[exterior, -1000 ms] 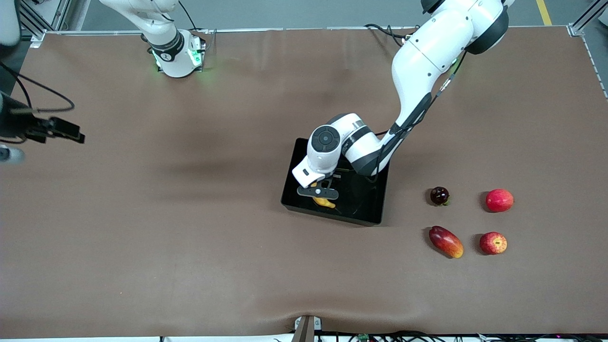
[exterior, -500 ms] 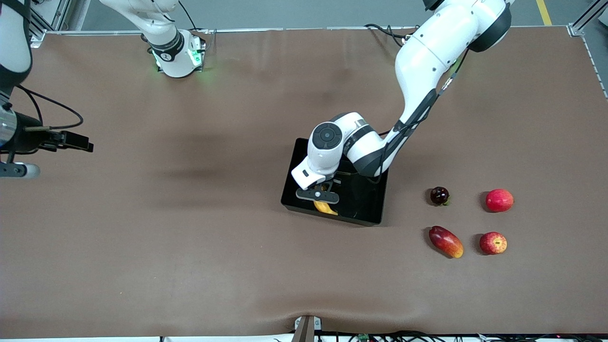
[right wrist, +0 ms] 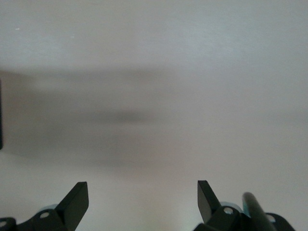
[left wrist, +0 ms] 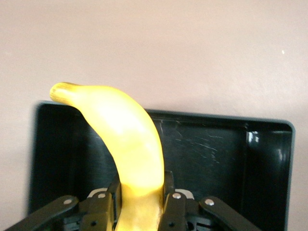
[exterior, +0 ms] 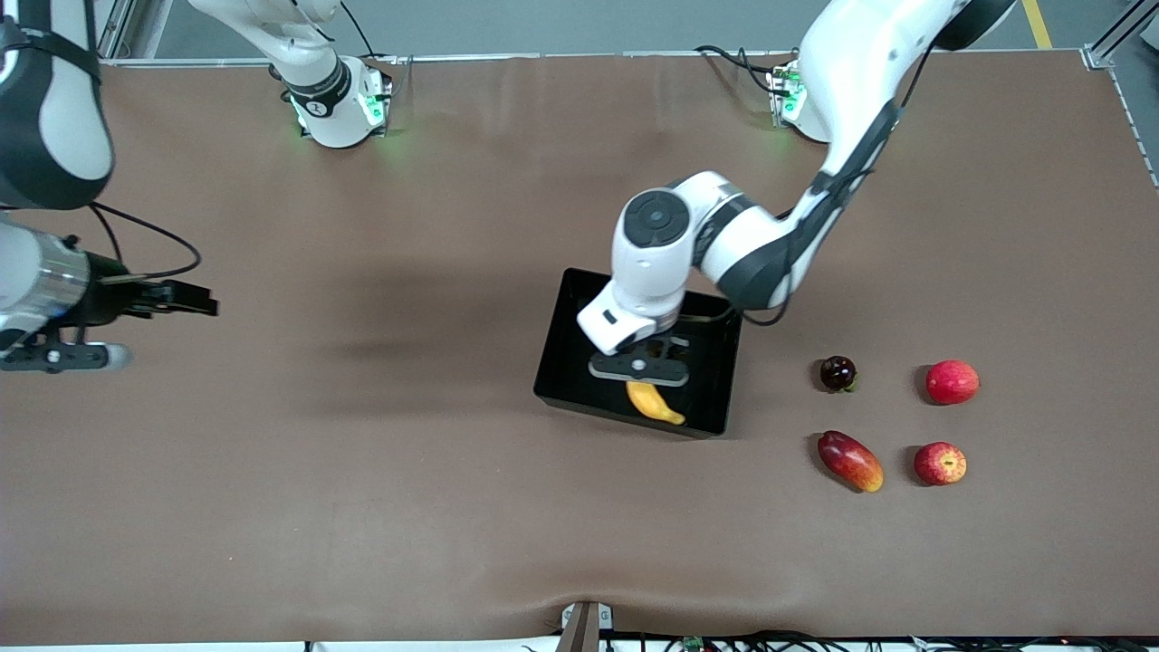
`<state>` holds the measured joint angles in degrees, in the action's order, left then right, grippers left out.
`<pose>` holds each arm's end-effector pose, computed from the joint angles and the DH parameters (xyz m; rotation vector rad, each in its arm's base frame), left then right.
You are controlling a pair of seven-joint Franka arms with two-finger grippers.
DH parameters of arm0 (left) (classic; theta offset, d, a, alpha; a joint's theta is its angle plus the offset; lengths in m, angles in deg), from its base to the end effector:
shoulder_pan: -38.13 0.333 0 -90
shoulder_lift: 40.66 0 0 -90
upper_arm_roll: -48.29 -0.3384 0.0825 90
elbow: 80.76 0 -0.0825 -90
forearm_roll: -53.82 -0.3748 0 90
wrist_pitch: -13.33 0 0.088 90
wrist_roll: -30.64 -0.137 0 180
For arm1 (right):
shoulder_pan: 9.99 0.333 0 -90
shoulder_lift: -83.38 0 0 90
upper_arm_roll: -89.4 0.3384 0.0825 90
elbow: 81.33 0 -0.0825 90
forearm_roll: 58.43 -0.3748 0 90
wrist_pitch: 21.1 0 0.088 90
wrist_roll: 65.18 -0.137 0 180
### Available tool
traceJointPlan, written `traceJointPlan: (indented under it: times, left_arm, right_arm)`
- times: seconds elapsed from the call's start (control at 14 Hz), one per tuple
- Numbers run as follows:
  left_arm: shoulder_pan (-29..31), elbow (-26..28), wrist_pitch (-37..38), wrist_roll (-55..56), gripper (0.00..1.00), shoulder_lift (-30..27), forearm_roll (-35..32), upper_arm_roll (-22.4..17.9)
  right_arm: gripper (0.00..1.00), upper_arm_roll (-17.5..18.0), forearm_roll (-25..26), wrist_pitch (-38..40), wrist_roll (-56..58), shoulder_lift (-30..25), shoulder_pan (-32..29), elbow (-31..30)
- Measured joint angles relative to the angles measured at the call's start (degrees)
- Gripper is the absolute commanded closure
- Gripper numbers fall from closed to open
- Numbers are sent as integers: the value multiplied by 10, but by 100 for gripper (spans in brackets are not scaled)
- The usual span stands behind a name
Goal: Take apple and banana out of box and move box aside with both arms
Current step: 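Carry the banana to the fruits while the right gripper reaches the tray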
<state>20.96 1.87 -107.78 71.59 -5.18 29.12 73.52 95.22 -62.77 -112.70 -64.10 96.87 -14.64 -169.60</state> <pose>0.5972 -0.4224 0.3561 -3.0982 0.2194 -0.2751 0.6050 0.0169 0.4981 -3.0305 -0.0451 0.2678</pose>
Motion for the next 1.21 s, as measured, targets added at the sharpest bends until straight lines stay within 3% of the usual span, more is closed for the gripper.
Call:
traceJointPlan:
  times: [0.29,0.64,0.93,1.14,1.21]
  left_arm:
    - [88,13,88,-138,100,-46,24,2]
    - [245,82,99,-352,100,-55,25,1]
    - [346,136,41,-468,100,-48,25,0]
    - [385,180,-29,-521,100,-33,25,0]
    - [392,189,-46,-528,100,-24,23,0]
  right_arm:
    - [0,2,-39,-38,-73,31,60,0]
    - [0,6,-59,-128,-266,92,188,-1]
    - [0,6,-58,-238,-387,151,293,-3]
    - [0,5,-58,-313,-456,202,343,-3]
    - [9,4,-58,-332,-475,218,356,-4]
